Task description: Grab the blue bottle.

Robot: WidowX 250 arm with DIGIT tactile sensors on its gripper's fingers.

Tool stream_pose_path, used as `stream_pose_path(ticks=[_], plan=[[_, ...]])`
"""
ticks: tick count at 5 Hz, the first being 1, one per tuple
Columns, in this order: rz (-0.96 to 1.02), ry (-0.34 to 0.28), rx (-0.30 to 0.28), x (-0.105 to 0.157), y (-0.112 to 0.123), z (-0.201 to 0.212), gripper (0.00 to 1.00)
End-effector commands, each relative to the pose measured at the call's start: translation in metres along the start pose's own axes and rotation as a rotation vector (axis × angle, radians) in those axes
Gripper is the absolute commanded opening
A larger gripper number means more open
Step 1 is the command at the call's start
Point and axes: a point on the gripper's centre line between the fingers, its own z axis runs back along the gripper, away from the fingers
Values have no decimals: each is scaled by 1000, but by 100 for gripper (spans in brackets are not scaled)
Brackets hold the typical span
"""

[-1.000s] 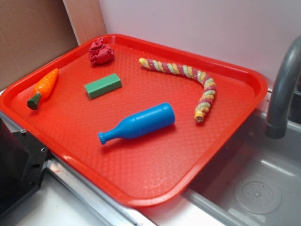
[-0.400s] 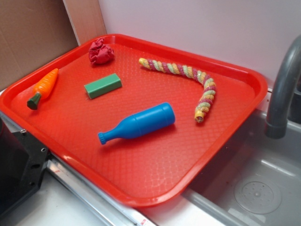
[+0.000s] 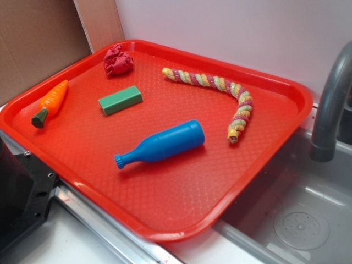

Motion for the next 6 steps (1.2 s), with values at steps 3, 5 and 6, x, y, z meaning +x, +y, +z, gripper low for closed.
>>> stream_pose_path(ticks=[3,5,6], plan=[[-46,43,59,4,2,-91,100],[-58,71,45,-8,-11,-136,100],[-62,44,51,-18,-8,-156,100]])
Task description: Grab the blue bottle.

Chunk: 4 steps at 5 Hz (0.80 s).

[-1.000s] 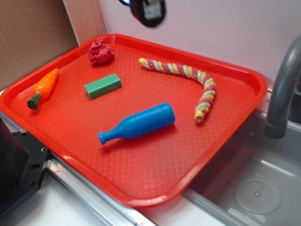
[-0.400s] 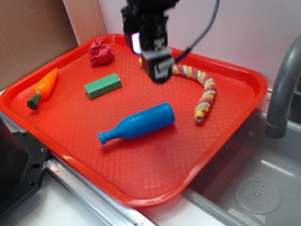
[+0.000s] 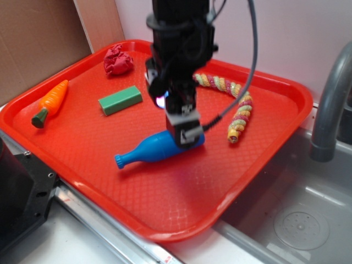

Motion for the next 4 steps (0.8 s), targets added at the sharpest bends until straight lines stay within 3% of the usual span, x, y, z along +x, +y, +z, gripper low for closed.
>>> stream_pose_path(ticks=[1,2,3,4], plan=[[-18,-28,34,-16,1,-33,100],[-8,-27,17,-19,9,-32,100],[-11,-1,-15,-22,10,-47,0],[-13,16,-9,-26,11,-49,0]])
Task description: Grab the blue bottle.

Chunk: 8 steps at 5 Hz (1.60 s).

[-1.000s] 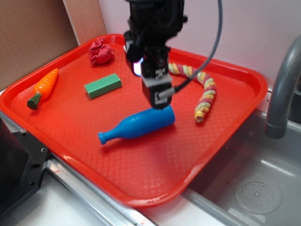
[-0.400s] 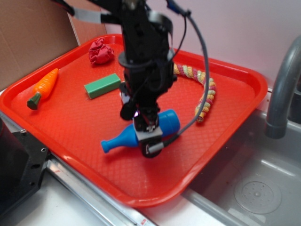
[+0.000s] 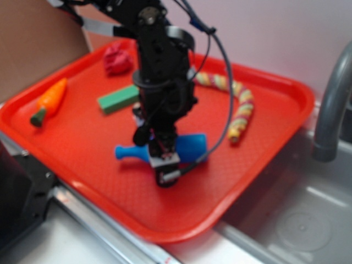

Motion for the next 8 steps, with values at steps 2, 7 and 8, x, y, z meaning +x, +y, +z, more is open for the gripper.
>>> stream_pose_path(ticks=[2,7,8], plan=[[242,-77,1,-23,14,81,0],[560,-146,-61,-101,65,217,0],[558,-150,-60,-98,66,213,0]])
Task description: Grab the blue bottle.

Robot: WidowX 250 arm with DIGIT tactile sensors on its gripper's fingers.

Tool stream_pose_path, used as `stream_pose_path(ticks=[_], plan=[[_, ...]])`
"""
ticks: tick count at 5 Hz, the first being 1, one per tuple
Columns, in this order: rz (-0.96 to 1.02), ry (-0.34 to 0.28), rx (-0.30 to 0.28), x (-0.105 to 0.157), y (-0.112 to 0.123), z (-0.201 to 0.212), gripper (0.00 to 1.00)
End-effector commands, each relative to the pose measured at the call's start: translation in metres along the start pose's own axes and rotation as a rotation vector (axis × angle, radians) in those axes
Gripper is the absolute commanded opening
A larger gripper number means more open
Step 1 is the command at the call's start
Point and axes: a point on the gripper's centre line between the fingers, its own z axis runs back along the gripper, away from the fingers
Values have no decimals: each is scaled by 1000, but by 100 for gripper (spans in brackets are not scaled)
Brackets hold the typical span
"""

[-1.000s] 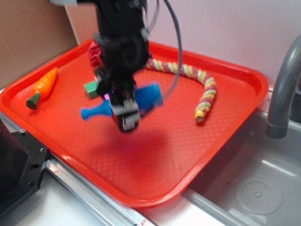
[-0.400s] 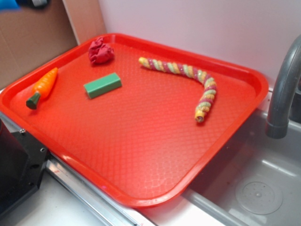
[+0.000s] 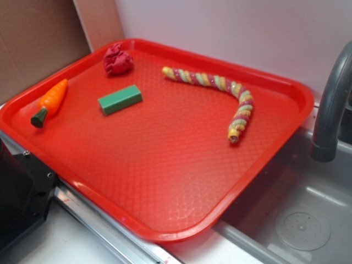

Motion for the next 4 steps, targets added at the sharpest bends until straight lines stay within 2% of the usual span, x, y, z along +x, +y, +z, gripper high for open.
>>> stream_pose_path(ticks=[1,2,3,4], plan=[[0,-36,5,-4,-6,-4,0],[-33,-63,33,-2,-9,-8,0],[-49,-67,18,0,-9,-9,21],[-47,-56,29,0,-9,-11,0]])
